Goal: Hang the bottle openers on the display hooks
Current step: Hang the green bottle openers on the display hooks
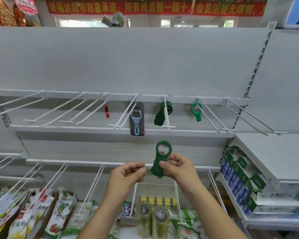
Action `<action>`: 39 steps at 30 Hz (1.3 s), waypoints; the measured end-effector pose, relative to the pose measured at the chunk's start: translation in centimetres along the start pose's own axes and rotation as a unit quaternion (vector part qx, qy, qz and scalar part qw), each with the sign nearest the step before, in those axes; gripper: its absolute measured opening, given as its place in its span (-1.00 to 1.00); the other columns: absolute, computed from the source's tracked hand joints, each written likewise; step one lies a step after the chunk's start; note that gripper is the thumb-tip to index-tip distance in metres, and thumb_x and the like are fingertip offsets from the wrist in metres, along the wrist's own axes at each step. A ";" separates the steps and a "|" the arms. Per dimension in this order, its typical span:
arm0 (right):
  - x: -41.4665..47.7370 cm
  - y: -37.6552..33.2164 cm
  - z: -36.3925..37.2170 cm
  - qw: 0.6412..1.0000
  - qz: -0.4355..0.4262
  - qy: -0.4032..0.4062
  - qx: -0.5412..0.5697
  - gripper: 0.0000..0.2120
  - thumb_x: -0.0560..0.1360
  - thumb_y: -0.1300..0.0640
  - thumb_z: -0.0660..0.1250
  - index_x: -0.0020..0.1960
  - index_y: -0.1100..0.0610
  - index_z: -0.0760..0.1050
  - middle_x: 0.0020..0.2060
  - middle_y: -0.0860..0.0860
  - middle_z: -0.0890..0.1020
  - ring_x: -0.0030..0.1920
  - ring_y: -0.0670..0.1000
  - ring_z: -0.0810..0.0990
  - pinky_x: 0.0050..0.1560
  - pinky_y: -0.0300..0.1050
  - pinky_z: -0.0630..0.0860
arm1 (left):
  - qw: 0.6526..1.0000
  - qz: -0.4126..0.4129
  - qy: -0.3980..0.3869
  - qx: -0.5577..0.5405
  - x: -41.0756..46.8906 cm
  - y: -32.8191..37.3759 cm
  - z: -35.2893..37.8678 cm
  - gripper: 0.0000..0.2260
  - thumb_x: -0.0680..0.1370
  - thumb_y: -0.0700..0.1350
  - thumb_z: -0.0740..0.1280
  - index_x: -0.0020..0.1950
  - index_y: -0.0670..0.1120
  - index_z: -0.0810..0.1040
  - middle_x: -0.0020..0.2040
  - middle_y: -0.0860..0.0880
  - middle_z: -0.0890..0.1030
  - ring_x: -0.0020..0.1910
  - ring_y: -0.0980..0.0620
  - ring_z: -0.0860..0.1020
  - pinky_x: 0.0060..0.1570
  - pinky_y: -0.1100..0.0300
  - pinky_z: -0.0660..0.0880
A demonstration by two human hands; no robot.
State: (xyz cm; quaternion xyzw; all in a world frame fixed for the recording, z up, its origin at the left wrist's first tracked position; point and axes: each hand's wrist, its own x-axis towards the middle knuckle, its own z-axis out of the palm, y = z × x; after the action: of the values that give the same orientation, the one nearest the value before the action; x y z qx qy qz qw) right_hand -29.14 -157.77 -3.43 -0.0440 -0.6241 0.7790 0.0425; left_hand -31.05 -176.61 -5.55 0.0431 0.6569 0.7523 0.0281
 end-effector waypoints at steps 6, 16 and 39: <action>0.0 -0.9 0.0 0.999 -0.021 -0.009 0.031 -0.85 0.48 0.38 0.41 0.05 0.28 0.56 -0.06 0.26 0.72 -0.01 0.26 0.71 0.06 0.11 0.63 | 1.000 -0.001 -0.003 0.003 0.0 0.2 0.1 -0.83 0.47 -0.31 0.47 0.04 -0.15 0.70 -0.10 -0.16 0.74 -0.03 -0.16 0.70 -0.01 0.05 0.65; -0.5 -3.0 0.1 0.993 -0.101 0.001 0.054 -0.82 0.46 0.37 0.41 0.06 0.26 0.61 -0.05 0.28 0.71 -0.01 0.22 0.71 -0.04 -0.03 0.66 | 1.000 -0.009 -0.002 -0.005 -0.1 0.1 0.1 -0.81 0.47 -0.32 0.46 0.07 -0.18 0.69 -0.10 -0.19 0.74 -0.04 -0.19 0.70 0.00 0.07 0.65; 7.3 -3.1 1.2 0.987 -0.048 0.117 0.100 -0.88 0.47 0.36 0.45 -0.10 0.23 0.53 -0.22 0.18 0.69 -0.18 0.14 0.73 -0.16 -0.07 0.68 | 1.000 -0.018 0.010 0.006 0.6 0.0 -2.1 -0.80 0.47 -0.29 0.48 0.09 -0.17 0.69 -0.08 -0.16 0.74 -0.04 -0.13 0.71 0.10 -0.02 0.62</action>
State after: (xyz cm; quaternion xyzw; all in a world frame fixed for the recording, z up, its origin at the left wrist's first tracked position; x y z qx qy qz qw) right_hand -36.51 -157.36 -0.25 -0.1004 -0.5350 0.8241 0.1569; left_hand -31.84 -178.58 -5.86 0.0242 0.6623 0.7480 0.0350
